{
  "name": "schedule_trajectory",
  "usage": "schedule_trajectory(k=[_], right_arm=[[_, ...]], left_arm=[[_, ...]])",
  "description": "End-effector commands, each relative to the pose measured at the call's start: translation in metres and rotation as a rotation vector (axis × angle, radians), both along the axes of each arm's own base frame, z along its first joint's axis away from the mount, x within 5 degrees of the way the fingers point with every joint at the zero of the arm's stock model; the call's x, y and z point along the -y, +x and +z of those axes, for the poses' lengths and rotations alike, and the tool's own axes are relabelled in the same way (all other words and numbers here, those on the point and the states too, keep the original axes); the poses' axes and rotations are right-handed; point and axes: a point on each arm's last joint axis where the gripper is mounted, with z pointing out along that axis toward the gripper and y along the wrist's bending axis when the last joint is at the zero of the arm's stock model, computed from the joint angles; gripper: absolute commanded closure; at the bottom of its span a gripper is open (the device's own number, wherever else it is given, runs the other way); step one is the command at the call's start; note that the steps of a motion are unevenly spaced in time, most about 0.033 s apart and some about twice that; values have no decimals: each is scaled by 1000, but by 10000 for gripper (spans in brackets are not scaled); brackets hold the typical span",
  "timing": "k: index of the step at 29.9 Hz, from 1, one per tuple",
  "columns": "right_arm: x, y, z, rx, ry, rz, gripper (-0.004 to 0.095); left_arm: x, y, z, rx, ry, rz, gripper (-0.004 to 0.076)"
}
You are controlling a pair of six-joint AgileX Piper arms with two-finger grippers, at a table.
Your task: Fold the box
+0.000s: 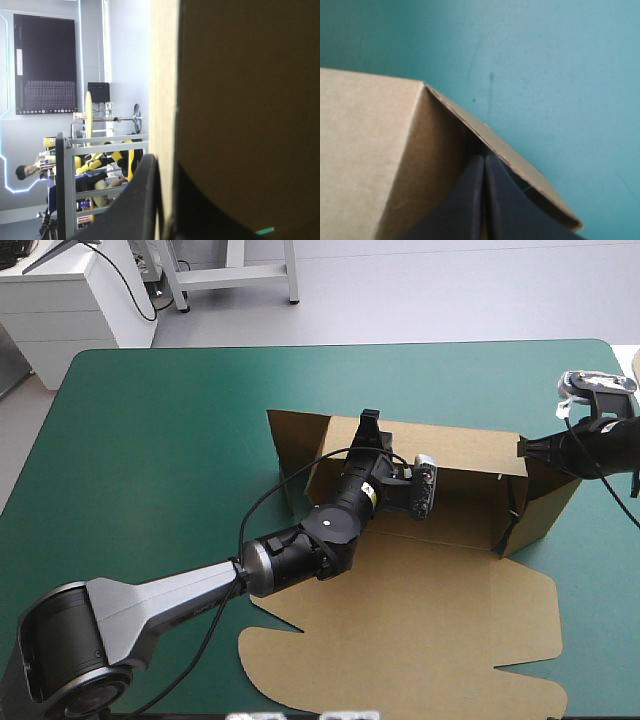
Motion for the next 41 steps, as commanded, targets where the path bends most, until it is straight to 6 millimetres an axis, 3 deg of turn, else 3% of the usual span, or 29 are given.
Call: schedule_trajectory(k=[1, 7, 11, 17, 22, 26, 31, 41], right_arm=[[0, -4, 17, 138, 9, -36, 929], [-12, -11, 35, 268, 118, 9, 929], [-7, -9, 42, 343, 79, -34, 929], [11, -2, 14, 137, -92, -93, 929], [9, -5, -3, 55, -112, -28, 929], [3, -15, -28, -14, -71, 29, 929], [-7, -35, -51, 69, -18, 29, 929], [-18, -61, -49, 253, 29, 37, 929]], left_arm=[[-8, -2, 17, -2, -64, 46, 731], [-8, -2, 18, 3, -60, 46, 731], [-8, -2, 18, 9, -57, 44, 731], [-8, -2, 18, 12, -55, 46, 731], [-8, -2, 18, 12, -54, 48, 731], [-8, -2, 19, 25, -48, 42, 731], [-8, -2, 19, 29, -38, 45, 731], [-8, -2, 19, 32, -38, 38, 731]])
